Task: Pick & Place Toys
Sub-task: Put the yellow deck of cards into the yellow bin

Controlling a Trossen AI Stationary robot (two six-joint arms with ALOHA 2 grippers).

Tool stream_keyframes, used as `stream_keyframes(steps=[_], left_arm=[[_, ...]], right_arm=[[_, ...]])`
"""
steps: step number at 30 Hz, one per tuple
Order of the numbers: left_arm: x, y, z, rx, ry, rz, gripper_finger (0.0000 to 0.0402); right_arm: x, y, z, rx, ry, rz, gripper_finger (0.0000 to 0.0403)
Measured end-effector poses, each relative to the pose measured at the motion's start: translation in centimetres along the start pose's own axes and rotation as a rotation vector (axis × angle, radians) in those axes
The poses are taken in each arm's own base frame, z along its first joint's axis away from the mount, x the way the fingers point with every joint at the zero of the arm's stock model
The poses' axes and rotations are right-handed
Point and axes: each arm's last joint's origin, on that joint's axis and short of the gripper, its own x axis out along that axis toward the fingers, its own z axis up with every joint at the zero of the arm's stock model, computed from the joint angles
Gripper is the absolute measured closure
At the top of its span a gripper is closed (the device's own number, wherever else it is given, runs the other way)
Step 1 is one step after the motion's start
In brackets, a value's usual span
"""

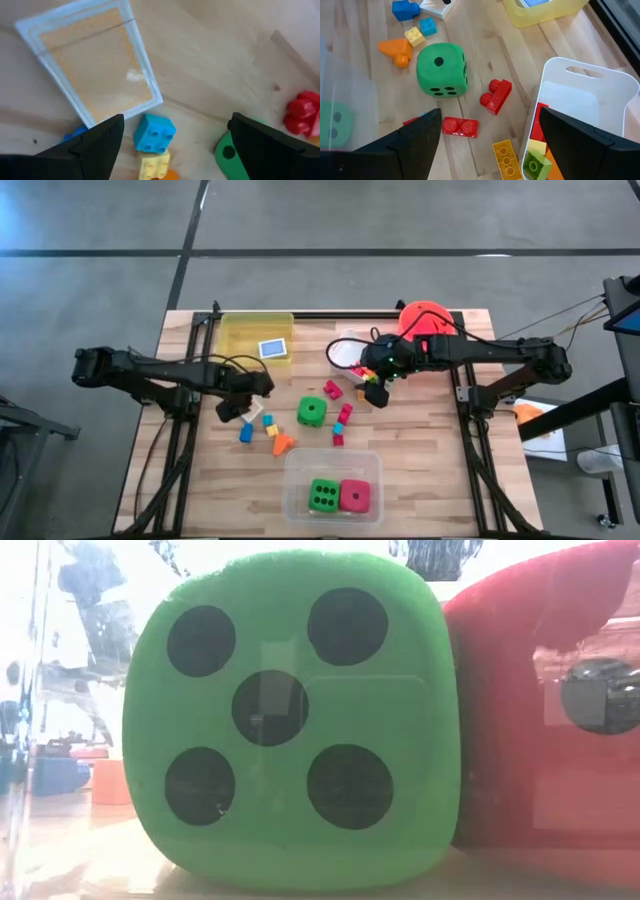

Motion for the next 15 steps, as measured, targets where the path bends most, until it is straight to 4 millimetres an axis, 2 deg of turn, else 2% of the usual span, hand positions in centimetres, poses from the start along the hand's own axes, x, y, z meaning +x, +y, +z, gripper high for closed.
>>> stream_keyframes(steps=[6,11,15], left_arm=[[0.3,0.4,0.4,-0.104,-0.065,-0.006,0.0048],[0.7,1.2,0.4,-0.419,-0.003,0.088,0.0048],[0.8,1.6,0.5,-0.441,0.001,0.133,0.0048]], right_arm=[[0.1,0.0,0.0,-0.013,0.002,-0.001,0.0073],[0.1,0.0,0.0,-0.007,0.002,-0.001,0.0073],[0.1,0.0,0.0,0.002,0.002,0.000,0.0073]])
